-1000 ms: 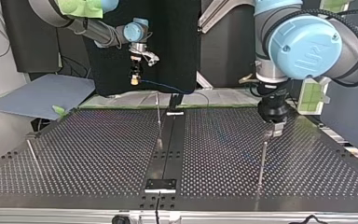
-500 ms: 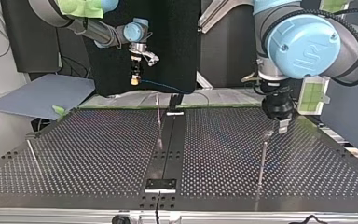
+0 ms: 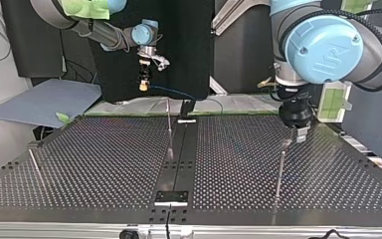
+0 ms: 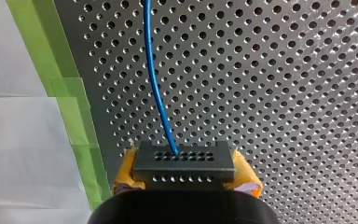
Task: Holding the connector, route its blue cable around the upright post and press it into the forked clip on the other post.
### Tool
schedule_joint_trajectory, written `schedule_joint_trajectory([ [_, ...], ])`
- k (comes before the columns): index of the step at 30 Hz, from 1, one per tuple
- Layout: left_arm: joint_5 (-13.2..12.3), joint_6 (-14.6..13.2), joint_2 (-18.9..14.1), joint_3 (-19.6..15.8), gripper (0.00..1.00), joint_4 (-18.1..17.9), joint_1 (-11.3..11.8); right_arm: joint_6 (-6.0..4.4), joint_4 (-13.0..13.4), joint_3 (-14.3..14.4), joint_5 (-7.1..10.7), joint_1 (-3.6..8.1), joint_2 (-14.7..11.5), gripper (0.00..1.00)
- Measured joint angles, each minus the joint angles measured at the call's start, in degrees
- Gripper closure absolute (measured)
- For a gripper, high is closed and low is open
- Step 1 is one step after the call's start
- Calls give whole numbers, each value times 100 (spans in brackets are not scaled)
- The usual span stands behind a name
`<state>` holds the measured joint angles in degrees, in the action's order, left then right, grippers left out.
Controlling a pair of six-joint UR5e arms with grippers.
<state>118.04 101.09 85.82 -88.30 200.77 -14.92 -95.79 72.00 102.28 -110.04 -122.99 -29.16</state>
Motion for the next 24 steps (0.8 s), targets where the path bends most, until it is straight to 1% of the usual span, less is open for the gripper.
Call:
schedule_joint_trajectory([
  [7, -18, -265, 2, 1, 0, -222, -85, 7, -6, -1, 7, 3, 1, 100],
  [13, -16, -546, 14, 3, 0, -504, -280, 4, -26, -32, 12, 16, 0, 100],
  [19, 147, -810, 114, 6, 0, -764, -524, 0, -114, -90, 16, 27, 0, 100],
  [24, 385, -1055, 340, 2, 0, -1012, -769, 0, -177, -94, 17, 19, -1, 100],
])
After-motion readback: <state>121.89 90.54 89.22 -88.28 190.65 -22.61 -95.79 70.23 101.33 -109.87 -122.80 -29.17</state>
